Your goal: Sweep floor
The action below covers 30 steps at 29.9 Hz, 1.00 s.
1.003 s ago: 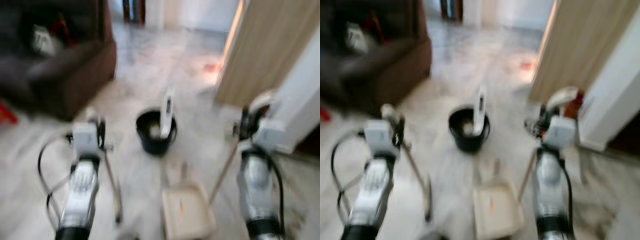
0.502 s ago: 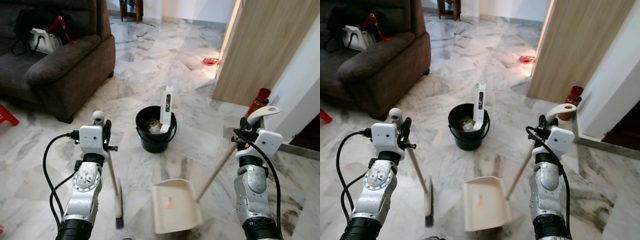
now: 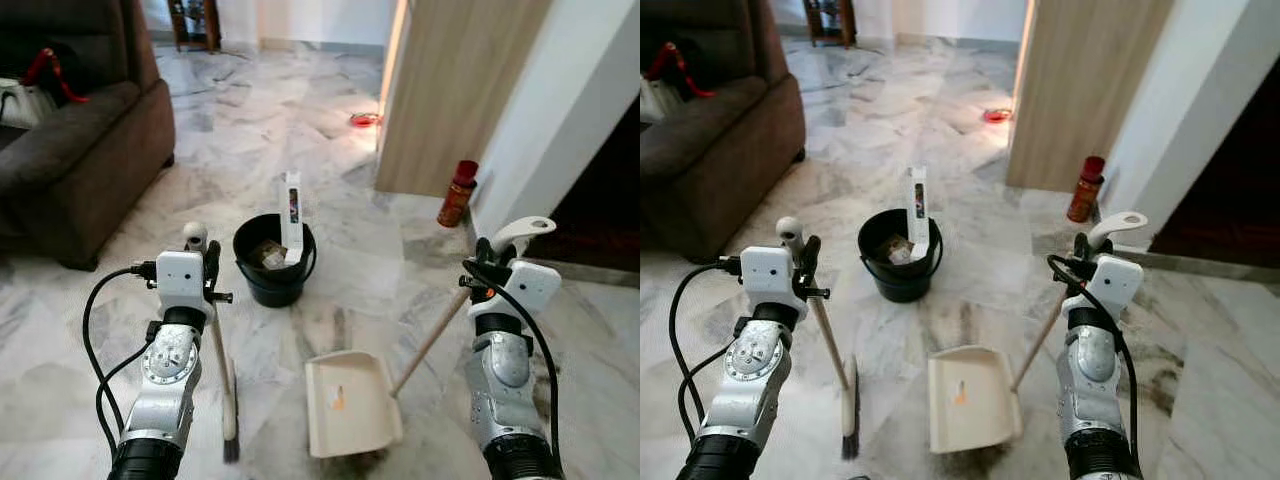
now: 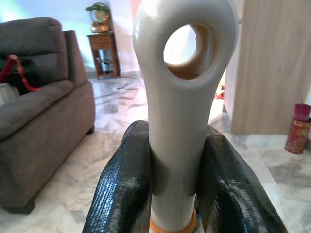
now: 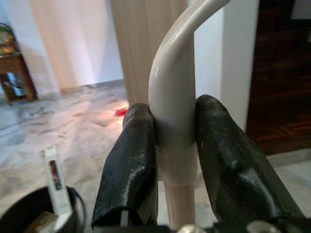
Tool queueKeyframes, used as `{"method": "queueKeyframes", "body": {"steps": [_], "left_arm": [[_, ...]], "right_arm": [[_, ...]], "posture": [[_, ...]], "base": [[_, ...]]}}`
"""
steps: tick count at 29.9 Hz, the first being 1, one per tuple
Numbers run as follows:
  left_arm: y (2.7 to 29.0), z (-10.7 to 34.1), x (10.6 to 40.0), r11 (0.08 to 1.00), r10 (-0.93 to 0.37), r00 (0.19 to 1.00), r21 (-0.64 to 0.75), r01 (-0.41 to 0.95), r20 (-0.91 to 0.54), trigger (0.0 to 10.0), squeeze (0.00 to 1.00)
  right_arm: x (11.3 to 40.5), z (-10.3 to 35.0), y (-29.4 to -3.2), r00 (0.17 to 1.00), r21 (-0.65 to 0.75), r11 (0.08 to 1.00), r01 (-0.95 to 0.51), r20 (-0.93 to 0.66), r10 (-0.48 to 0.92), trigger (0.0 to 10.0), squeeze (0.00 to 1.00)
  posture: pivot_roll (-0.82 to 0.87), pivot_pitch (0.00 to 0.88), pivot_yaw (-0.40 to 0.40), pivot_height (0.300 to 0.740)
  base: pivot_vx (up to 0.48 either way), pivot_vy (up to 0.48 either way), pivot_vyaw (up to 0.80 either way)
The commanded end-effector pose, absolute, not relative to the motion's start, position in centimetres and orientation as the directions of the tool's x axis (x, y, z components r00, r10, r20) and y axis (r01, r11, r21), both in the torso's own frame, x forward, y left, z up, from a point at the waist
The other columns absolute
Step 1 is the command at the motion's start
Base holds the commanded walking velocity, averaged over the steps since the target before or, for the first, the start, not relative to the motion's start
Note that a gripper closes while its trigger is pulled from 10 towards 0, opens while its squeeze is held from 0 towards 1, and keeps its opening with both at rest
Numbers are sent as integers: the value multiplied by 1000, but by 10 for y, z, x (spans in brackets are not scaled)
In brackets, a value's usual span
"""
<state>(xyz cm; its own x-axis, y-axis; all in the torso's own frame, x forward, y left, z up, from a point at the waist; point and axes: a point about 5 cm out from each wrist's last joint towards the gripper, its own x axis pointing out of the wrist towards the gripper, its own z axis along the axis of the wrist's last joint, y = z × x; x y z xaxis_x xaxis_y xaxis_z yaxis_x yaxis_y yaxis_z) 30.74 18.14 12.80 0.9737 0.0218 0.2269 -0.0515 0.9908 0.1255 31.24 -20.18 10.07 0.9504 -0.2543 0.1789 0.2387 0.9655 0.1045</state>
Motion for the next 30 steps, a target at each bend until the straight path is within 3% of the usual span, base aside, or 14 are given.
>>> {"method": "queueKeyframes", "body": {"steps": [1,26,30], "left_arm": [[181,134,310,989,8,967,144,-46,256,10000,0],[181,131,311,983,10,971,174,-53,240,10000,0],[181,131,311,983,4,971,178,-48,240,10000,0]], "right_arm": [[314,107,-204,942,96,965,245,212,-260,10000,0],[315,103,-205,946,78,965,249,195,-259,10000,0],[315,102,-204,947,76,966,246,194,-256,10000,0]], "posture": [[120,26,-63,740],[119,27,-67,740],[118,30,-67,740]], "base": [[0,0,-800],[0,-33,-800],[0,-480,-800]]}}
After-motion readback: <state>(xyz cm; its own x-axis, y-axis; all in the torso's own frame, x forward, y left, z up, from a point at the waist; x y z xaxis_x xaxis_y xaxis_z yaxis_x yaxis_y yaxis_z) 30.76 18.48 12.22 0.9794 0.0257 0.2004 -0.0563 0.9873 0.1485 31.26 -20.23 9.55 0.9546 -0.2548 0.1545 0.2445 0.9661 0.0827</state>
